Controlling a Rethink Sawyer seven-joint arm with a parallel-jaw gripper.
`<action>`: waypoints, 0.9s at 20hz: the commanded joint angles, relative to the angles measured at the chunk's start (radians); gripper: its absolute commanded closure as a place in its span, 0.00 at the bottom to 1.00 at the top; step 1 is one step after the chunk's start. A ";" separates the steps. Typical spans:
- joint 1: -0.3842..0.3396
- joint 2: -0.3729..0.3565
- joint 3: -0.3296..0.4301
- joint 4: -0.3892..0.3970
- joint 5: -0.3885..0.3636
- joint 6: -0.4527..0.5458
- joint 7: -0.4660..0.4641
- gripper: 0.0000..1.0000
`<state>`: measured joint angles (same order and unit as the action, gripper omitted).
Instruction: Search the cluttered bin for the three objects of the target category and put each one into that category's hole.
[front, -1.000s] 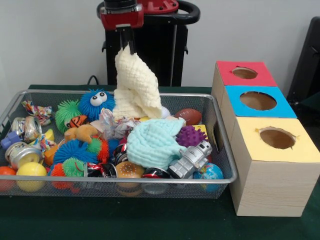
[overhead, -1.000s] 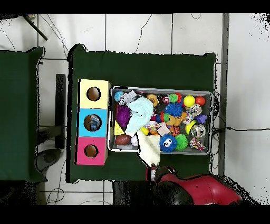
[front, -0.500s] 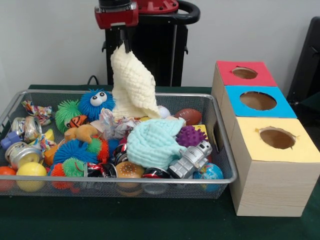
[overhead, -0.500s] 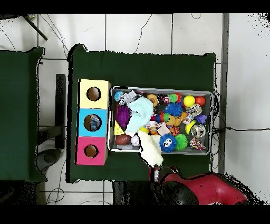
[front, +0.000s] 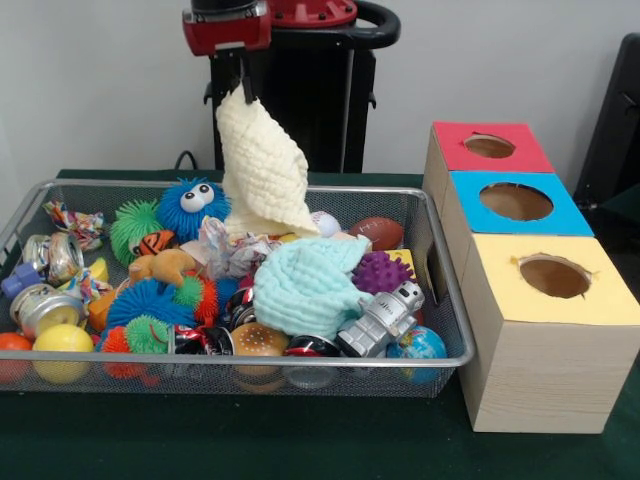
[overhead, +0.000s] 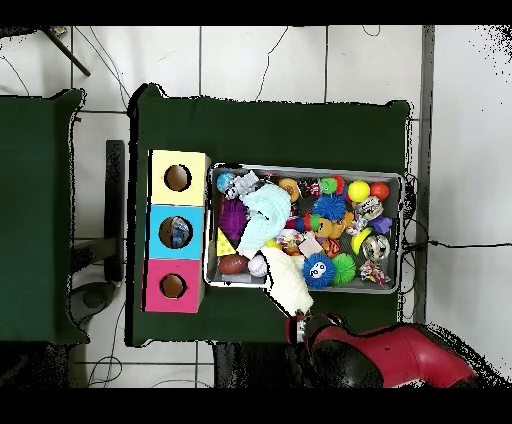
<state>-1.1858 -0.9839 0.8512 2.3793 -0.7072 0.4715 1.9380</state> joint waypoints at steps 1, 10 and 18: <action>-0.046 0.022 0.101 -0.114 -0.046 0.141 -0.328 1.00; -0.125 0.051 0.178 -0.148 -0.028 0.228 -0.396 1.00; -0.166 0.094 0.213 -0.195 -0.030 0.298 -0.444 1.00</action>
<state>-1.3301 -0.9516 0.9812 2.3305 -0.7121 0.6303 1.8809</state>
